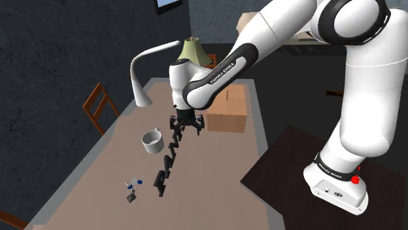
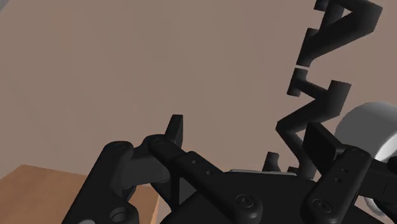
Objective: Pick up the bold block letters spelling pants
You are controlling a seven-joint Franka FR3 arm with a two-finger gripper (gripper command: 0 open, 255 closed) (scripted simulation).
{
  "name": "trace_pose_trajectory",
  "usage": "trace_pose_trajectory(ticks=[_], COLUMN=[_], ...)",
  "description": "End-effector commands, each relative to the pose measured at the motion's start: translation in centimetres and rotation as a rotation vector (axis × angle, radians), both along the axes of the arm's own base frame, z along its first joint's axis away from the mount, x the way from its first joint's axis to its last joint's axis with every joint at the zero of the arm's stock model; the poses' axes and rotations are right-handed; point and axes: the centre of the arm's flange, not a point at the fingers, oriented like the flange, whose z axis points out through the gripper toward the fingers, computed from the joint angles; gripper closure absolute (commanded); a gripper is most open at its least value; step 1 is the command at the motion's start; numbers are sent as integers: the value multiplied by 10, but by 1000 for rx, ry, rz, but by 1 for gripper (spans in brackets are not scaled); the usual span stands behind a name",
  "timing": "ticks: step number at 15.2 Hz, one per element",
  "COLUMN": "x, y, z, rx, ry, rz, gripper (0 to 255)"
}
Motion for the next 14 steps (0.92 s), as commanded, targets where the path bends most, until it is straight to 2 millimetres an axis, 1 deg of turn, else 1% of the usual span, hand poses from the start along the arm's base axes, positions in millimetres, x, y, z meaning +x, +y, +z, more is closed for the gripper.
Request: trace_pose_trajectory(ticks=[1,7,8,14], x=[21,77,79,79], y=[14,46,47,47], z=[-18,-65,-66,-98], rx=[-7,-22,-22,-22], ry=[1,4,4,4], rz=[-37,-140,-143,-143], gripper=[0,0,0,0])
